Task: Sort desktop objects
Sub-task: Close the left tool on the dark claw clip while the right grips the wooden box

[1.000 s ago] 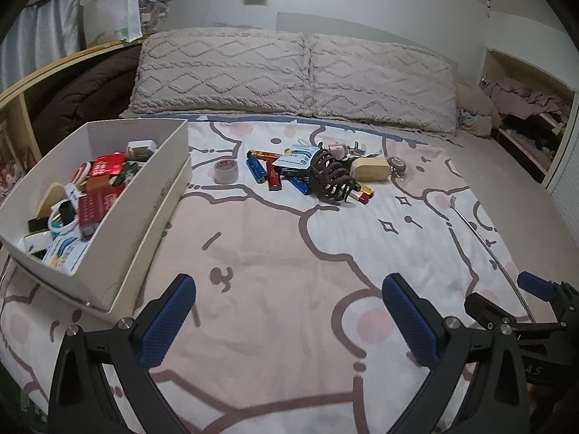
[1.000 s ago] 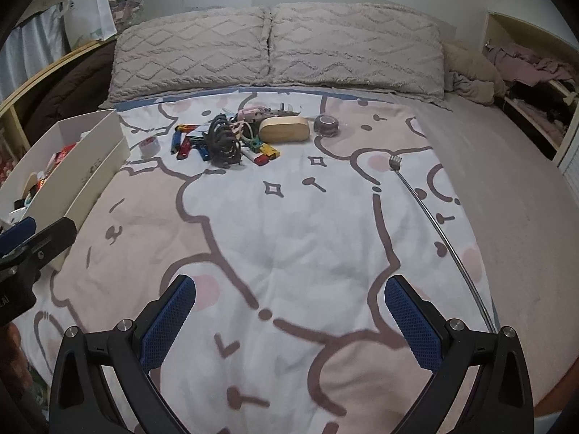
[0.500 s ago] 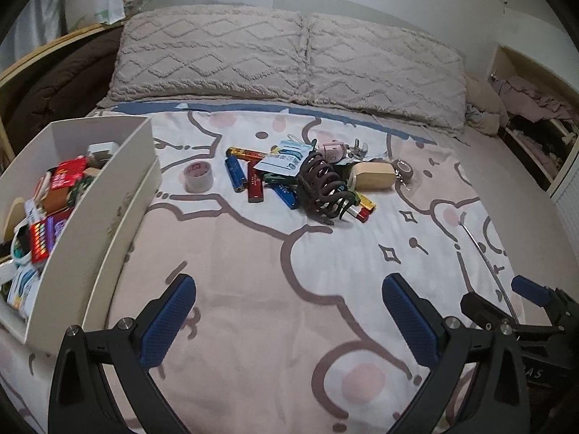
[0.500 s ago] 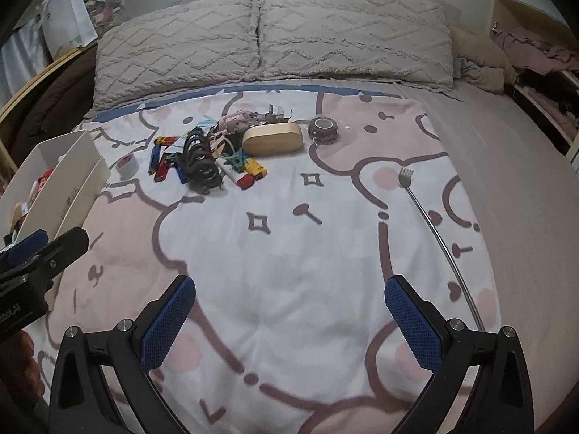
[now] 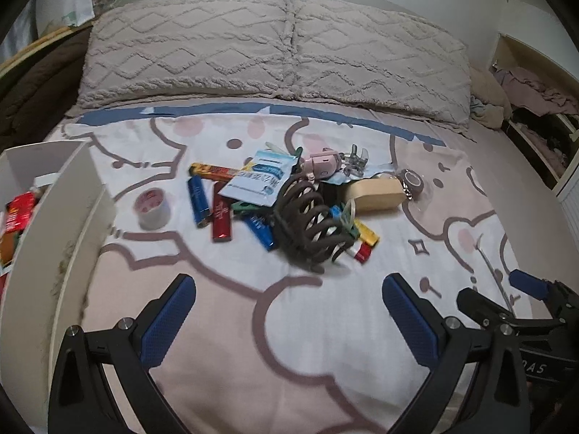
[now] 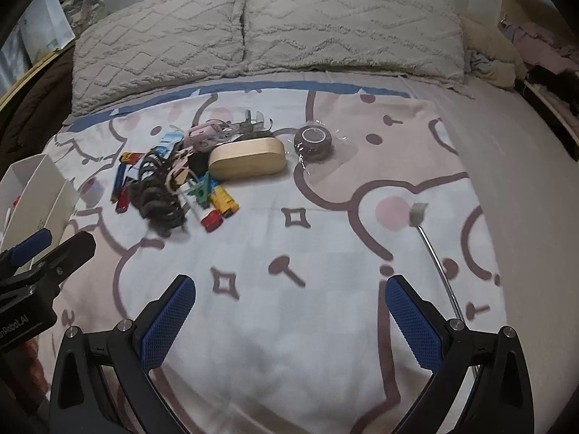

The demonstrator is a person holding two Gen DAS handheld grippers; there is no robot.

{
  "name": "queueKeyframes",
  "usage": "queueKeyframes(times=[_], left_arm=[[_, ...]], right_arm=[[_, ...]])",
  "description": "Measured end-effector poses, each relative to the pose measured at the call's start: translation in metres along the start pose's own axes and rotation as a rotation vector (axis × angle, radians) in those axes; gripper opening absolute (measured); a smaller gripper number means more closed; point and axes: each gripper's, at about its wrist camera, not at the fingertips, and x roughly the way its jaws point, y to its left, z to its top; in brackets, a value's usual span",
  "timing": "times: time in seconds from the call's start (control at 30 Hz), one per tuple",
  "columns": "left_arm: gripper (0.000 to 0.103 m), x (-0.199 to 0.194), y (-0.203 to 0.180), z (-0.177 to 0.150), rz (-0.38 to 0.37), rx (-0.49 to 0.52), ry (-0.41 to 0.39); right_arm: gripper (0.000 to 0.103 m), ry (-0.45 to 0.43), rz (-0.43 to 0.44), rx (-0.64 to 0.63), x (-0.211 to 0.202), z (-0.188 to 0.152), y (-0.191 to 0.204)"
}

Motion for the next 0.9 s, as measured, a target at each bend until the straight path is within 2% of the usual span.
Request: queueKeyframes(times=[0.3, 0.7, 0.9], left_arm=[[0.103, 0.047, 0.004, 0.022, -0.090, -0.099, 0.045], [0.103, 0.095, 0.007, 0.026, -0.143, -0.140, 0.110], [0.103, 0.108, 0.006, 0.024, -0.155, -0.128, 0.139]], right_arm=[[0.103, 0.007, -0.002, 0.035, 0.035, 0.036, -0.015], [0.103, -0.010, 0.031, 0.093, 0.075, 0.071, -0.023], [0.103, 0.031, 0.042, 0.063, 0.095, 0.081, -0.015]])
